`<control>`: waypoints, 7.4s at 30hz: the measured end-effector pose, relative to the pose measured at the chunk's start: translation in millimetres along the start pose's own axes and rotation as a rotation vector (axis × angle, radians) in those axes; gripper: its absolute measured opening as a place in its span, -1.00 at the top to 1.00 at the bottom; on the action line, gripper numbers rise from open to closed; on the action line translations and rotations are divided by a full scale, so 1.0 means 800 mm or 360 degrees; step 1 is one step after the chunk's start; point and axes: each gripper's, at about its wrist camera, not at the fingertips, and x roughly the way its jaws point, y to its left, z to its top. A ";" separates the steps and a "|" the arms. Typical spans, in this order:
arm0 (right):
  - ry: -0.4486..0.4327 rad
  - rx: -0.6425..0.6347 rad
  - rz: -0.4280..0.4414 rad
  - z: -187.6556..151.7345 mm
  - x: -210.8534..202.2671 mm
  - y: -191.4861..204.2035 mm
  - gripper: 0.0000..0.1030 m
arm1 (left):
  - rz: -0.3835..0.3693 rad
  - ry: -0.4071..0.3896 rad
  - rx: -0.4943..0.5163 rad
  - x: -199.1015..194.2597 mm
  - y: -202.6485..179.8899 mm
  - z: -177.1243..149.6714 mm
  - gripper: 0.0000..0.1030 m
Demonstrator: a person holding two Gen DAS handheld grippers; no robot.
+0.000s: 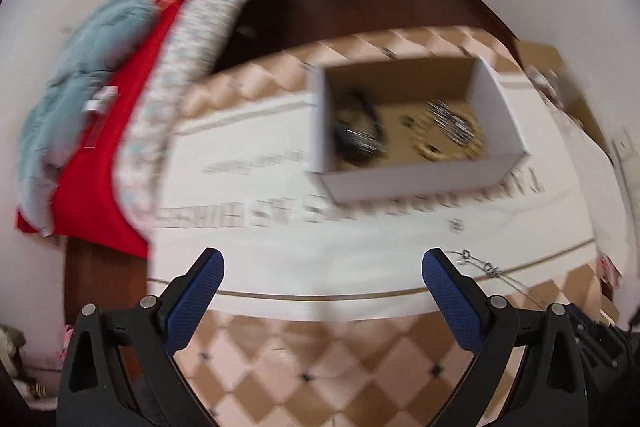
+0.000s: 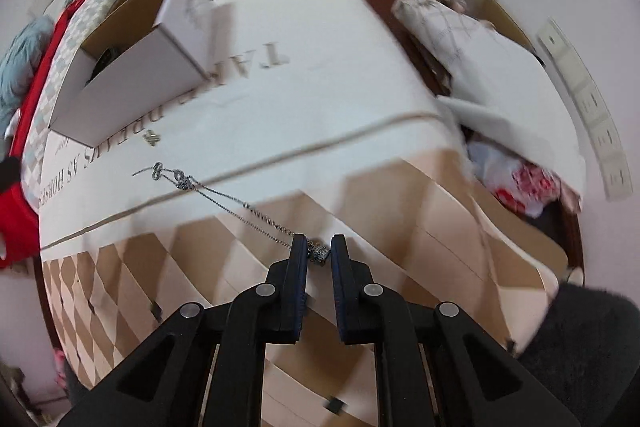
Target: Organize jewelry
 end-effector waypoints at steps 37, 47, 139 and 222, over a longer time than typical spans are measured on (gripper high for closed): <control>-0.0092 0.0077 -0.0004 0.012 -0.011 -0.034 0.76 | -0.0310 0.0060 0.0032 0.033 -0.021 0.010 0.97; -0.0166 0.0065 0.0064 0.026 -0.037 -0.022 0.76 | -0.0547 0.0113 -0.0103 0.025 0.009 0.005 0.74; -0.0111 -0.0490 -0.0173 0.201 -0.038 0.192 -0.99 | -0.0152 0.0004 -0.0138 0.037 0.097 0.113 -0.99; -0.0831 -0.0429 -0.0176 0.041 -0.369 0.153 -1.00 | -0.0135 -0.0490 -0.0277 -0.263 0.106 0.008 -0.99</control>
